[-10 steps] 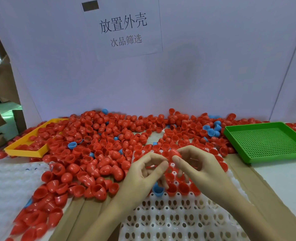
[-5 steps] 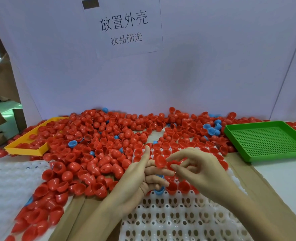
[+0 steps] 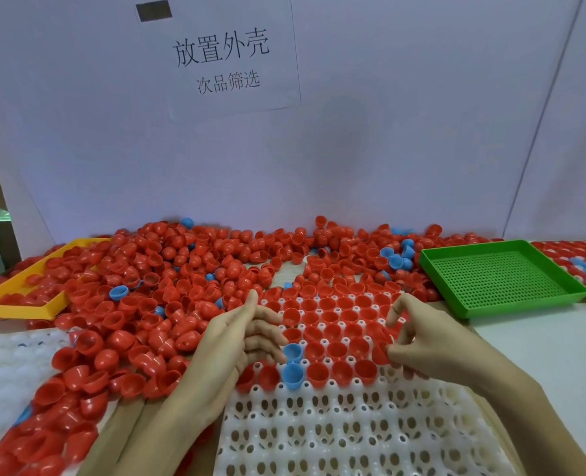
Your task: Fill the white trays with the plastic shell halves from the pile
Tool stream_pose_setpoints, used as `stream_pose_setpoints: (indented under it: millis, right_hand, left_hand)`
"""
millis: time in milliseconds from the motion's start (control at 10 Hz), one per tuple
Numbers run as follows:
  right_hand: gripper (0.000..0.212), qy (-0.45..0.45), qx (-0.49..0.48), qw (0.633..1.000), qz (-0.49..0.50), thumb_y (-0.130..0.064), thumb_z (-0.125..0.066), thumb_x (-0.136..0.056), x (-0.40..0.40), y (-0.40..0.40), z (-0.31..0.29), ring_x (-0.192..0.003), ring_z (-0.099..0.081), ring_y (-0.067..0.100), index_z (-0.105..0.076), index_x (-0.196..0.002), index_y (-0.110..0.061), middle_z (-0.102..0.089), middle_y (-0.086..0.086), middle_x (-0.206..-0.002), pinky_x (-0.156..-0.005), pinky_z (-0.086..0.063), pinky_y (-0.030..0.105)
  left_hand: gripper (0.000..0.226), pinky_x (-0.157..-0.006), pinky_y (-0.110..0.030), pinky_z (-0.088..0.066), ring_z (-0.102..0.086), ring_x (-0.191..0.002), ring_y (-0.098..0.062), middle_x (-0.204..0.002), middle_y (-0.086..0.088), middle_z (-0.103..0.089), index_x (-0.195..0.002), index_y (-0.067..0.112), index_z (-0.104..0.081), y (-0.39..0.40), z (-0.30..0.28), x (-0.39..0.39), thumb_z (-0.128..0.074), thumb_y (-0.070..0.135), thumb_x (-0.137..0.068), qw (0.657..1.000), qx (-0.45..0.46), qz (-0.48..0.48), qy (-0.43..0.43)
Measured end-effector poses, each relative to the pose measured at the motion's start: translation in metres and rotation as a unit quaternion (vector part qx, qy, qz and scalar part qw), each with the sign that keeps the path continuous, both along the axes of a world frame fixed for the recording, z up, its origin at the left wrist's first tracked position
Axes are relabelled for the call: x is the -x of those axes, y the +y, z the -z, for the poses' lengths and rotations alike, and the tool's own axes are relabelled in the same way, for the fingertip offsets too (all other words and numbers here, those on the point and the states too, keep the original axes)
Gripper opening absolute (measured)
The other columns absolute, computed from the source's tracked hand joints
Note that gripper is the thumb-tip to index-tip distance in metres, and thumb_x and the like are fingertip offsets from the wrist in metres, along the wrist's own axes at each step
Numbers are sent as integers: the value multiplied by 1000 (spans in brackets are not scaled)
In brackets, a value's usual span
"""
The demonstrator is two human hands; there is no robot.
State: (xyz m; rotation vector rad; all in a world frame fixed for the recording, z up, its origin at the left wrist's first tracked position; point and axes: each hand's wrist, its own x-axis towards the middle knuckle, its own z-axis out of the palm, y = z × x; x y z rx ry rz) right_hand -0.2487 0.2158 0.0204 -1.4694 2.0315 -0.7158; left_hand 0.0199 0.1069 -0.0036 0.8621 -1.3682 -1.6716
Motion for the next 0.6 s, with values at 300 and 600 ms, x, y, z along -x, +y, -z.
stream_pose_setpoints:
  millis: [300, 600]
  right_hand:
    - [15, 115, -38, 991, -61, -30, -72, -93, 3, 3, -2, -63, -60, 2, -59, -96, -37, -67, -6, -77, -56, -47, 17]
    - [11, 28, 201, 977, -61, -32, -62, -102, -3, -2, -8, -56, -56, 12, -66, -94, -39, -65, -3, -70, -58, -53, 36]
  left_hand:
    - [56, -63, -37, -60, -70, -65, -35, -83, -29, -72, -86, 8, -77, 0, 0, -3, -47, 52, -103, 999, 35, -10, -33]
    - [52, -50, -30, -50, -61, -51, -30, -67, -19, -70, -81, 15, -75, 28, -8, -16, -43, 50, -102, 981, 160, -1, -106]
